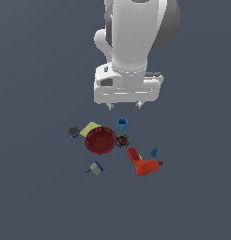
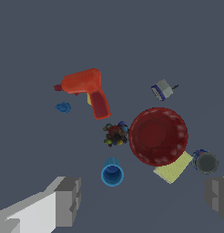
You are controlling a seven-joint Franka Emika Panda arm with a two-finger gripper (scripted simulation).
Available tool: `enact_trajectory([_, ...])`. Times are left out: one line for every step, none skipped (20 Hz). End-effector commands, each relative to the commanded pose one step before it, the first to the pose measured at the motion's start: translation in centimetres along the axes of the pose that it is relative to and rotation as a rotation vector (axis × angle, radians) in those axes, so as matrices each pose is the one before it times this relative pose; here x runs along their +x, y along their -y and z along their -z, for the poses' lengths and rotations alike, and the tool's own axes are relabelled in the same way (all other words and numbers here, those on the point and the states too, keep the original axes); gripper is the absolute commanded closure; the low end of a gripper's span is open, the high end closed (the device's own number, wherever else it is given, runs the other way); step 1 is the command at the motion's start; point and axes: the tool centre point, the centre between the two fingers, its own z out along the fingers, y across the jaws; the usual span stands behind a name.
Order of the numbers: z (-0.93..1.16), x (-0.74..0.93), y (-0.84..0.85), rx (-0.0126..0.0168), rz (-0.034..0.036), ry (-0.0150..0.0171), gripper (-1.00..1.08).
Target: Pick up a designated object from a clutter of objects.
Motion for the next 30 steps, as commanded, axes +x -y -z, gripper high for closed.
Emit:
enact_trajectory([0.000,0.000,-0.001,0.00000,0.00000,0.00000,-0.92])
enact_trajectory([0.021,0.009,-0.011,0.00016,-0.00067,0.00000,-0.92])
enact_trajectory([0.060,0.026,-0.024,0.00048,-0.00176,0.00002,-0.92])
enact_trajectory([0.100,0.042,-0.040,0.00078,-0.00282,0.00003,-0.92])
enact_trajectory([0.141,0.057,-0.059,0.00108,-0.00375,0.00004,-0.92])
enact_trajectory([0.185,0.070,-0.071,0.00133,-0.00427,0.00006,-0.92])
enact_trajectory([0.222,0.075,-0.081,0.00148,-0.00411,0.00009,-0.92])
enact_trajectory([0.202,0.058,-0.073,0.00122,-0.00257,0.00010,-0.92])
enact_trajectory([0.165,0.038,-0.052,0.00082,-0.00087,0.00009,-0.92])
enact_trajectory([0.125,0.021,-0.038,0.00054,0.00042,0.00009,-0.92])
enact_trajectory([0.080,0.006,-0.021,0.00017,0.00118,0.00006,-0.92])
enact_trajectory([0.032,-0.003,0.000,-0.00002,0.00138,0.00004,-0.92])
enact_trajectory([-0.012,-0.006,-0.024,0.00000,0.00000,0.00000,-0.92])
enact_trajectory([-0.044,0.000,0.047,0.00000,0.00000,0.00000,-0.92])
enact_trajectory([-0.060,0.002,0.002,-0.00021,-0.00238,-0.00011,-0.92])
enact_trajectory([-0.076,0.011,0.011,0.00010,-0.00345,-0.00010,-0.92])
enact_trajectory([-0.092,0.017,0.009,0.00020,-0.00483,-0.00013,-0.92])
enact_trajectory([-0.110,0.024,0.012,0.00030,-0.00613,-0.00015,-0.92])
enact_trajectory([-0.128,0.029,0.013,0.00038,-0.00746,-0.00018,-0.92])
enact_trajectory([-0.148,0.034,0.016,0.00045,-0.00869,-0.00020,-0.92])
enact_trajectory([-0.168,0.037,0.018,0.00050,-0.00985,-0.00023,-0.92])
enact_trajectory([-0.192,0.040,0.021,0.00054,-0.01101,-0.00025,-0.92])
enact_trajectory([-0.219,0.041,0.025,0.00057,-0.01222,-0.00028,-0.92])
enact_trajectory([-0.242,0.043,0.028,0.00060,-0.01341,-0.00030,-0.92])
enact_trajectory([-0.264,0.045,0.030,0.00066,-0.01465,-0.00032,-0.92])
enact_trajectory([-0.284,0.048,0.033,0.00072,-0.01595,-0.00033,-0.92])
enact_trajectory([-0.306,0.049,0.035,0.00077,-0.01724,-0.00034,-0.92])
enact_trajectory([-0.329,0.049,0.038,0.00081,-0.01851,-0.00036,-0.92])
enact_trajectory([-0.352,0.049,0.041,0.00084,-0.01980,-0.00037,-0.92])
enact_trajectory([-0.375,0.048,0.043,0.00088,-0.02110,-0.00038,-0.92])
